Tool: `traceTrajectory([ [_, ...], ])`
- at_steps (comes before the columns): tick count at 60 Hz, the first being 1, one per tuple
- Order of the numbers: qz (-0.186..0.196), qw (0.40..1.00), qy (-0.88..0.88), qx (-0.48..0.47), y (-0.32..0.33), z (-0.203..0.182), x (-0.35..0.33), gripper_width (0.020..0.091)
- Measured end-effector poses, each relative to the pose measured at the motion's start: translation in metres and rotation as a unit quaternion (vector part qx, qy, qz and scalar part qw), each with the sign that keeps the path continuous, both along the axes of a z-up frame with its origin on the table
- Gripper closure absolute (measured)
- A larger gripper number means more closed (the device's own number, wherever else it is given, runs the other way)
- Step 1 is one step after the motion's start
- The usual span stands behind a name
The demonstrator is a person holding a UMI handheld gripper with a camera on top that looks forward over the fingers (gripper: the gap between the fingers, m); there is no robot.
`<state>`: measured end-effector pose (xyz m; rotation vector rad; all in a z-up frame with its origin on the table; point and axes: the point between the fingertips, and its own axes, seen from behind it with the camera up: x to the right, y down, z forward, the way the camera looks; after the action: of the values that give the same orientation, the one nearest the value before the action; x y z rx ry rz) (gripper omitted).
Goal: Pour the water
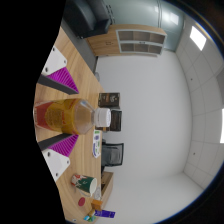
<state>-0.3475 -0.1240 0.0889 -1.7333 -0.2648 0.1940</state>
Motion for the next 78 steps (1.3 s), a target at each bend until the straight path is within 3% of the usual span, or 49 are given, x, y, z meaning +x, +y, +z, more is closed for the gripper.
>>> traceTrajectory([
  [2,-0.005,1.0,-0.004,0.0,0.007,0.0,-0.001,0.0413],
  [3,-0.01,1.0,-0.009,0.002,0.009,0.001,0.001,0.0509],
  [8,-0.015,1.0,-0.004,0.008,0.009,0.001,0.002,0.0534],
  [17,0.004,1.0,0.005,0.009,0.012,0.0,0.001,0.0655],
  [29,0.016,0.999,0.03,-0.015,0.026,0.003,0.006,0.0679],
  [41,0.013,0.962,0.268,-0.052,0.083,0.061,0.055,0.0679],
  [49,0.0,0.882,0.465,-0.077,0.123,0.089,0.098,0.0681],
  [64,-0.016,0.615,0.776,-0.138,0.167,0.103,0.152,0.0682],
  [78,-0.037,0.503,0.851,-0.144,0.177,0.097,0.172,0.0683],
])
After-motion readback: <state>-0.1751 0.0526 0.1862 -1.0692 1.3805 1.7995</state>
